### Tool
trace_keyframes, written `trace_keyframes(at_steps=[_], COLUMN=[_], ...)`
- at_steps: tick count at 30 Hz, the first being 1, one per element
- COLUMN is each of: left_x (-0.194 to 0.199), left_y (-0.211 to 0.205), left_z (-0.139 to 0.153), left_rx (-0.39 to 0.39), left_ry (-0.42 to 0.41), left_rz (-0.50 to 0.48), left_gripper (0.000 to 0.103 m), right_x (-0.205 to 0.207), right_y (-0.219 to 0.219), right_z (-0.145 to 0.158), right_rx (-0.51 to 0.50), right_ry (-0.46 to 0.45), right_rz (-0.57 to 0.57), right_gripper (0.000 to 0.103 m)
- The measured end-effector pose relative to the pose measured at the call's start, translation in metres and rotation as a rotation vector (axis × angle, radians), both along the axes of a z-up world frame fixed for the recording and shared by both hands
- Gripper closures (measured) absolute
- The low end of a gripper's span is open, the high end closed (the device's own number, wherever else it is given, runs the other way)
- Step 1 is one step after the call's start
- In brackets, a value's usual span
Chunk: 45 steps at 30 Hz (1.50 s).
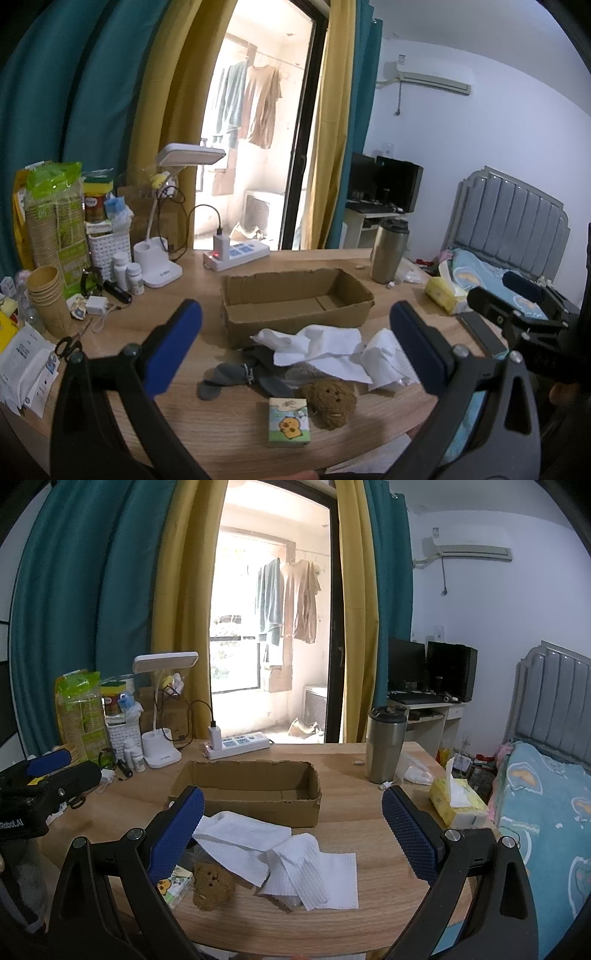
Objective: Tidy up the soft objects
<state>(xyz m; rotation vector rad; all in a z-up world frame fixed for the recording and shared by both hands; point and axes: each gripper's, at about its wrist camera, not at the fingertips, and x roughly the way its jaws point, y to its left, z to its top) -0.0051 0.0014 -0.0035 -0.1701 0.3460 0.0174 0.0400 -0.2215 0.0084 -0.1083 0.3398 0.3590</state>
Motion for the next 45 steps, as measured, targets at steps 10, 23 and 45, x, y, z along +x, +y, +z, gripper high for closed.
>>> trace_keyframes(at_steps=[10, 23, 45], left_x=[0.001, 0.001, 0.015], left_y=[0.003, 0.003, -0.005], left_z=[0.002, 0.004, -0.021], left_rx=[0.001, 0.007, 0.014], left_ry=[0.000, -0.004, 0.077], left_rz=[-0.002, -0.008, -0.031], left_gripper=[0.000, 0.000, 0.000], right_x=[0.000, -0.001, 0.012], right_y=[0.000, 0.001, -0.003], right_z=[0.000, 0.000, -0.020], right_rx=[0.000, -0.001, -0.010], right_ry=[0.002, 0.002, 0.067], right_rz=[0.000, 0.001, -0.005], right_gripper=[0.004, 0.004, 0.004])
